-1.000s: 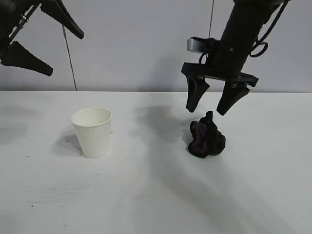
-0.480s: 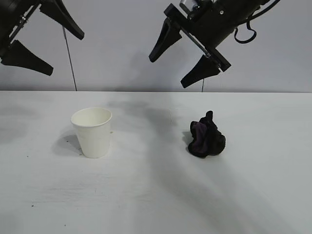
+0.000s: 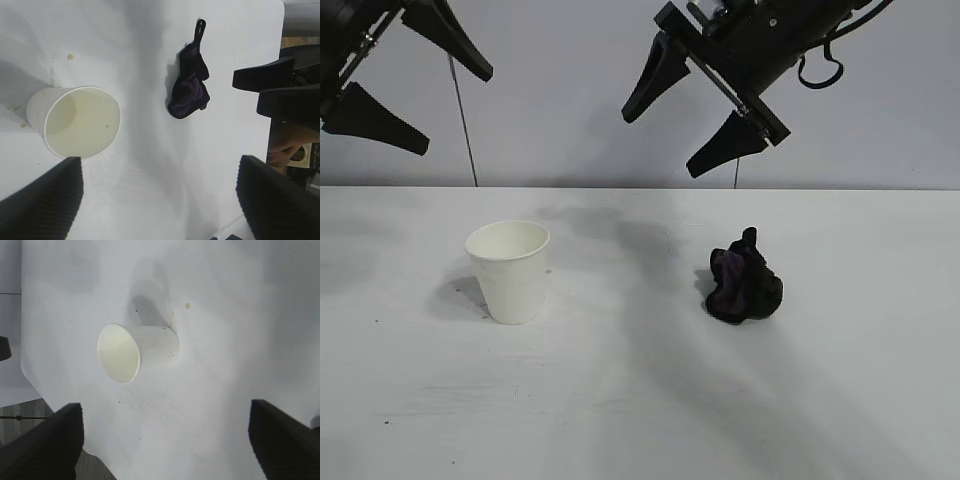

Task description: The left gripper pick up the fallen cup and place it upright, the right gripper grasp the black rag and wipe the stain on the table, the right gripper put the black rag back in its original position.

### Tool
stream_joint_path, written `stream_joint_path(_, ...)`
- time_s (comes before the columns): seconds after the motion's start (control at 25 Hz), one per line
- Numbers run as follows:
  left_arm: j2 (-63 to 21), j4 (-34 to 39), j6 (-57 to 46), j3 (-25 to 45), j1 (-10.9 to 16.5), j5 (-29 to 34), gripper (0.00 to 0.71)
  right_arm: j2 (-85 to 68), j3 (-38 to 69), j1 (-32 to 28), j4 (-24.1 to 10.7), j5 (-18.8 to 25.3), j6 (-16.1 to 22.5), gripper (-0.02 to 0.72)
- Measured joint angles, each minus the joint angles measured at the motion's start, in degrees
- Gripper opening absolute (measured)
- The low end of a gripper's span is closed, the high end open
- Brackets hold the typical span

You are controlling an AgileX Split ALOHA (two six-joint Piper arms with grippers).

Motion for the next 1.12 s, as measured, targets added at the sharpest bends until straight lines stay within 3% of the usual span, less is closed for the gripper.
stream_joint_path(0.28, 0.0, 0.0, -0.23, 0.0, 0.0, 0.0, 0.603, 0.0, 0.0, 0.0, -0.14, 0.0, 0.0, 0.621)
stream_joint_path(0.52, 0.0, -0.21, -0.23, 0.0, -0.19, -0.51, 0.603, 0.0, 0.0, 0.0, -4.61, 0.0, 0.0, 0.621)
stream_joint_path(0.88, 0.06, -1.02, -0.23, 0.06, -6.12, -6.46, 0.603, -0.3, 0.0, -3.98, -5.53, 0.0, 0.49, 0.621)
stream_joint_path(1.12, 3.52, -1.96, -0.64, 0.11, -6.36, -5.35, 0.603, -0.97, 0.0, -4.2, -5.54, 0.0, 0.84, 0.621)
